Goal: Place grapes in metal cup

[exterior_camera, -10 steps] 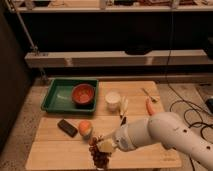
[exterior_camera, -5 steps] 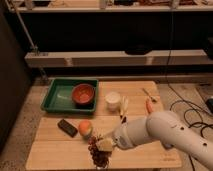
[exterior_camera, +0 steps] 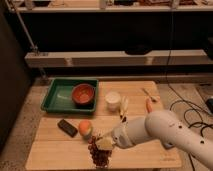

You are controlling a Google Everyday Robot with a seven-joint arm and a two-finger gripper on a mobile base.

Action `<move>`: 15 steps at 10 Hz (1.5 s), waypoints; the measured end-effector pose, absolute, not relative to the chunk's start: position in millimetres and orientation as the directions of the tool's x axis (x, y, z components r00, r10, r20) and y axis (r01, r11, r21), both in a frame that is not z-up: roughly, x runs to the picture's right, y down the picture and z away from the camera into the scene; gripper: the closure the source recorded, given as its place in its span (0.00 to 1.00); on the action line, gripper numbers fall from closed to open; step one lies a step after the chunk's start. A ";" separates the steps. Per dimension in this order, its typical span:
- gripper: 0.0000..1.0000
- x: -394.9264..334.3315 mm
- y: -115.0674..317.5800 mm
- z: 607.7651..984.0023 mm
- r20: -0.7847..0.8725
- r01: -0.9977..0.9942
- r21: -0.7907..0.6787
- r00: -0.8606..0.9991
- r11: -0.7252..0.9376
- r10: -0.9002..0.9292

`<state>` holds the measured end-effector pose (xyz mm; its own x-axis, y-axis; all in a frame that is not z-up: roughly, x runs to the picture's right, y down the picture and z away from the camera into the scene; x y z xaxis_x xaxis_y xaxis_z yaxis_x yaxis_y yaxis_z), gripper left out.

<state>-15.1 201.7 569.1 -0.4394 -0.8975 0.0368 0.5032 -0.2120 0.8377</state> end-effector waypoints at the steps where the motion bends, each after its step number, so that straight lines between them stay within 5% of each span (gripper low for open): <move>1: 1.00 -16.0 201.3 571.0 0.034 0.499 0.840 -0.440 -0.213 -0.897; 15: 1.00 -6.4 210.9 592.9 0.020 0.474 0.854 -0.441 -0.214 -0.898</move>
